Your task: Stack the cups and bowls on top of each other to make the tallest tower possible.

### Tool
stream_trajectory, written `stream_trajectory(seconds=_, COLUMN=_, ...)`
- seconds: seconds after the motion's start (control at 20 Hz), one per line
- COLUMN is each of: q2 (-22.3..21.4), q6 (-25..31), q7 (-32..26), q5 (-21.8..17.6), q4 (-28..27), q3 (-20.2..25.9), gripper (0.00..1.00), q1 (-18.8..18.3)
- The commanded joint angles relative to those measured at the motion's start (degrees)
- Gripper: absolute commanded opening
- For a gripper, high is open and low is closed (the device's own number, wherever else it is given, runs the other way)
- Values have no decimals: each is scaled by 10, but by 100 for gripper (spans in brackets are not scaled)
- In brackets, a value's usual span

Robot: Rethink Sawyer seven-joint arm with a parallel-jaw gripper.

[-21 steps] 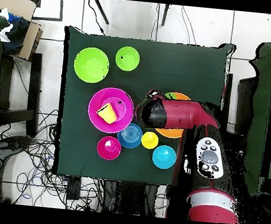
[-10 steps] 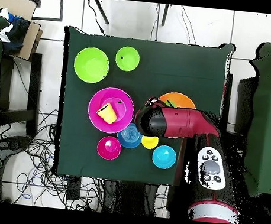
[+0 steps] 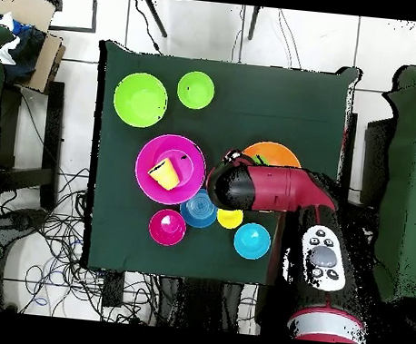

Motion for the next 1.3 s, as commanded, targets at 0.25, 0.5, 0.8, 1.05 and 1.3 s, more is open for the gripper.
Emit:
stream_trajectory(seconds=0.25, q2=45, q6=-49, q7=-45, q5=-69, q4=17, q3=22, gripper=0, q1=-1)
stream_trajectory(seconds=0.5, q2=67, q6=-75, q7=-23, q5=-81, q4=6, q3=9, gripper=0, q1=10)
stream_trajectory(seconds=0.8, q2=91, q6=-99, q7=-12, q5=-94, q4=-12, q3=-3, gripper=0, q1=15)
stream_trajectory(seconds=1.05, q2=106, q6=-113, q7=-19, q5=-102, q4=-24, q3=-5, gripper=0, q1=6)
stream_trajectory(seconds=1.3, q2=129, q6=-133, q7=-19, q5=-111, q4=-40, q3=-11, gripper=0, q1=0)
